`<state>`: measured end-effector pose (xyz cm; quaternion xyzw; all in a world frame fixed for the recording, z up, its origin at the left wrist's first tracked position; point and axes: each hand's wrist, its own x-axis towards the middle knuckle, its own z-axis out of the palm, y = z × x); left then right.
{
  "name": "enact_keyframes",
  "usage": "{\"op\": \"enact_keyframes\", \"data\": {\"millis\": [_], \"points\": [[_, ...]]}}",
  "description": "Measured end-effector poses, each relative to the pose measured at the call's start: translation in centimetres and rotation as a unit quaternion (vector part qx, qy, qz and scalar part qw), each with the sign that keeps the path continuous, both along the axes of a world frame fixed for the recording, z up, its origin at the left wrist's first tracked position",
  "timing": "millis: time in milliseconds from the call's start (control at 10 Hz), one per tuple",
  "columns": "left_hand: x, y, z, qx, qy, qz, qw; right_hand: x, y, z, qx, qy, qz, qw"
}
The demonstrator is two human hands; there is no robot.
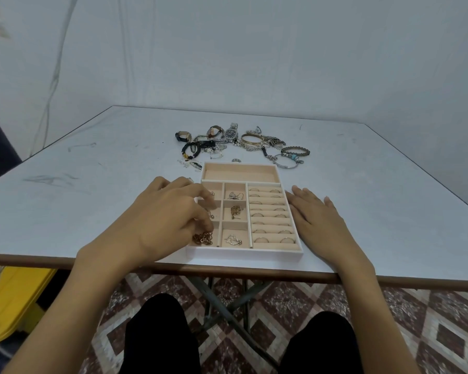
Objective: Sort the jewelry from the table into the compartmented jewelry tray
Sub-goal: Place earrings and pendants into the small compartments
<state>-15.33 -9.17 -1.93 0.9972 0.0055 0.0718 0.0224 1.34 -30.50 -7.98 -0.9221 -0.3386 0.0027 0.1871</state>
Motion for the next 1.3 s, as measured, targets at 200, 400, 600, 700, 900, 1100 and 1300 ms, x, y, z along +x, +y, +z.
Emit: {"op": "enact_keyframes", "data": {"millis": [200,400,600,700,900,1100,1300], "points": [[0.0,0.3,-0.5,0.005,-0.013,0.004,1.0,0.0,0.0,0.0,0.002,0.002,0.0,1.0],[0.0,0.6,-0.5,-0.024,-0.031,-0.007,0.999,0.0,0.0,0.1,0.0,0.001,0.0,1.0],[0.9,2.5,-1.5,-0.169,-0.117,-0.014,0.978,0.0,0.0,0.0,0.003,-0.001,0.002,1.0],[1.6,3.2,-2.1,-0.275,-0.141,-0.01,0.951,0.2,0.0,-0.1,-0.002,-0.006,0.004,1.0],[3.0,4.1,-2.7,-0.39,-0.147,-0.021,0.909,0.5,-0.1,0.4,-0.002,-0.001,0.008,1.0],[5.7,5.0,-2.7,-0.465,-0.163,0.025,0.87,3.0,0.1,3.6,0.023,0.045,0.005,0.999],[10.4,6.9,-2.4,-0.456,-0.211,0.133,0.854,5.5,1.5,6.3,0.022,0.066,-0.012,0.997]]}}
